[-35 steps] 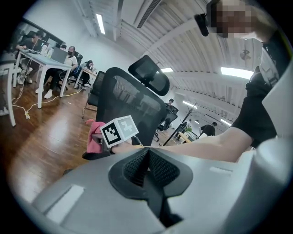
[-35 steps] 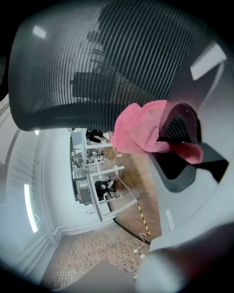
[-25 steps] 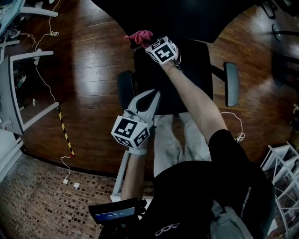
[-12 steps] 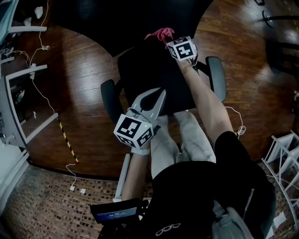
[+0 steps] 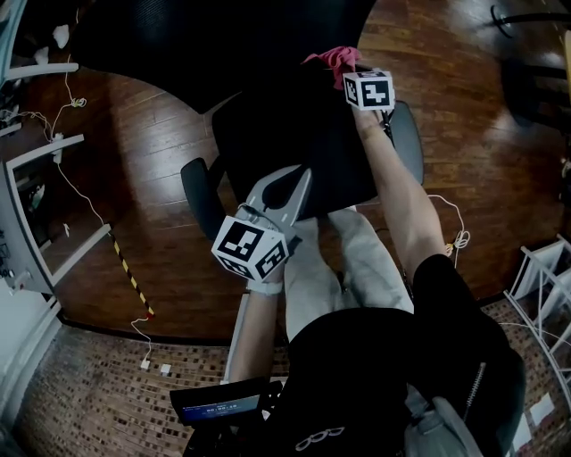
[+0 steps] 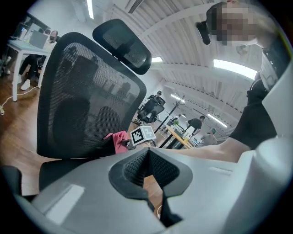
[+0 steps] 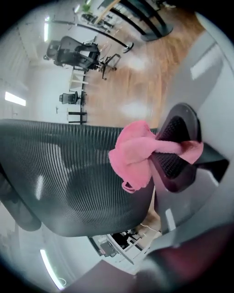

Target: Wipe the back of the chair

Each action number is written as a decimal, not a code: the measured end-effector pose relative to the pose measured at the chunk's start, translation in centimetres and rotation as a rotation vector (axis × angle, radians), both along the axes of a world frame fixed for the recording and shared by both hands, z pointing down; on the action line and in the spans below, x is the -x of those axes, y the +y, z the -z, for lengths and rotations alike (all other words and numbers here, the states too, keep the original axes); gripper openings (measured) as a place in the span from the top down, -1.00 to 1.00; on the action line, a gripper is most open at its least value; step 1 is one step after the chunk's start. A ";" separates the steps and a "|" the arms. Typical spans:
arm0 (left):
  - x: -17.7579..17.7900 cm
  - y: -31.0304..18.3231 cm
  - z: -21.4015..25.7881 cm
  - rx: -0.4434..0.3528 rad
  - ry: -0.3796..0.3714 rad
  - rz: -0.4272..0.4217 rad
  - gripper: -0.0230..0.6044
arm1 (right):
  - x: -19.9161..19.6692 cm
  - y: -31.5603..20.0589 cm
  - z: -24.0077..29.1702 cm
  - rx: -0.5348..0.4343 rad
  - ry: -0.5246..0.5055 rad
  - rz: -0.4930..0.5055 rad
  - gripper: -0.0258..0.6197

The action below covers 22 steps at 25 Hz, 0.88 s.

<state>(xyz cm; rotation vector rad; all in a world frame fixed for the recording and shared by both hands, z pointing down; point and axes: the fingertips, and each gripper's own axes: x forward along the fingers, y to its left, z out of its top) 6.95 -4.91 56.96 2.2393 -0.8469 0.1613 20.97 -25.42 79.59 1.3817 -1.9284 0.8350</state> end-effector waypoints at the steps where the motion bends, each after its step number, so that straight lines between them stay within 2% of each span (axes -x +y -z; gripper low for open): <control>1: 0.0 -0.1 0.0 0.001 0.002 -0.004 0.95 | -0.6 0.0 0.2 -0.005 0.002 -0.028 0.79; 3: -0.3 -0.1 0.0 0.004 0.011 -0.014 0.95 | -1.8 -0.2 0.6 -0.035 -0.021 -0.107 0.79; 7: -0.7 0.3 0.1 0.010 0.026 -0.033 0.95 | -5.6 0.2 1.0 -0.102 -0.150 -0.413 0.79; 9: -0.2 0.4 -0.1 0.013 0.024 -0.031 0.95 | -6.2 0.4 0.3 -0.092 -0.154 -0.470 0.79; 15: 3.0 1.1 -0.6 0.025 0.027 0.003 0.95 | -2.2 0.5 -1.4 -0.042 -0.095 -0.376 0.79; 18: 5.0 1.6 -0.9 0.028 0.028 0.024 0.95 | 2.1 0.5 -1.5 -0.043 -0.090 -0.290 0.79; 22: 7.8 2.3 -1.2 0.030 0.028 0.052 0.95 | 9.5 0.5 -0.9 -0.068 -0.072 -0.122 0.79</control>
